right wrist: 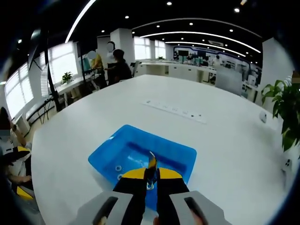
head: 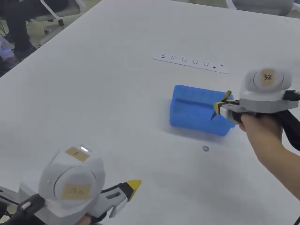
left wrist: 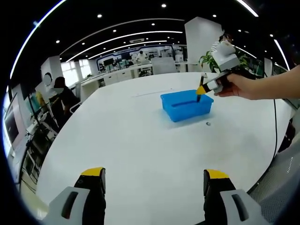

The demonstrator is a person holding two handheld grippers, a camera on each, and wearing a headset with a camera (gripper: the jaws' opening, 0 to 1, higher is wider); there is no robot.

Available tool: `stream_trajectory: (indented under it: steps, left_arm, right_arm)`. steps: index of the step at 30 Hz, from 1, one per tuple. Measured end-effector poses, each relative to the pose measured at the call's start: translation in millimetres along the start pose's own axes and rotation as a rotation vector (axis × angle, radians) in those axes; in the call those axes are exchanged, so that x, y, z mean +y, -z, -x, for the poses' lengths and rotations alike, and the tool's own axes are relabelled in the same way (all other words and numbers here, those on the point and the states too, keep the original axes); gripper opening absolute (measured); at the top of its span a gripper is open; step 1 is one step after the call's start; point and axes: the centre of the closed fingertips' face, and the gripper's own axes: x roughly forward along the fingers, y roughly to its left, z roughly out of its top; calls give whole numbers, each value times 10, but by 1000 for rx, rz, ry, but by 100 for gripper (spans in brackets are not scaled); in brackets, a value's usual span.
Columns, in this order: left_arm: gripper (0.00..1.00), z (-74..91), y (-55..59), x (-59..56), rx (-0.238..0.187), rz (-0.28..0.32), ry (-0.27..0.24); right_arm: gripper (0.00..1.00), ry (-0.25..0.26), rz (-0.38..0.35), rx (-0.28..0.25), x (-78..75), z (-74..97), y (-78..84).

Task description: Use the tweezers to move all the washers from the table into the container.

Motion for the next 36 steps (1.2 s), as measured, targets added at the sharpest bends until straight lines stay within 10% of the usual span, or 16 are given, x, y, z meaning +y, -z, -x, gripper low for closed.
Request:
stream_trajectory:
  steps: [22, 36]
  left_arm:
    - [88, 10, -1, 2, 1, -1, -2]
    - [88, -6, -19, 29, -8, 5, -1]
  right_arm:
    - [4, 1, 14, 2, 58, 35, 43]
    - [4, -15, -11, -131, 155, 433, -272]
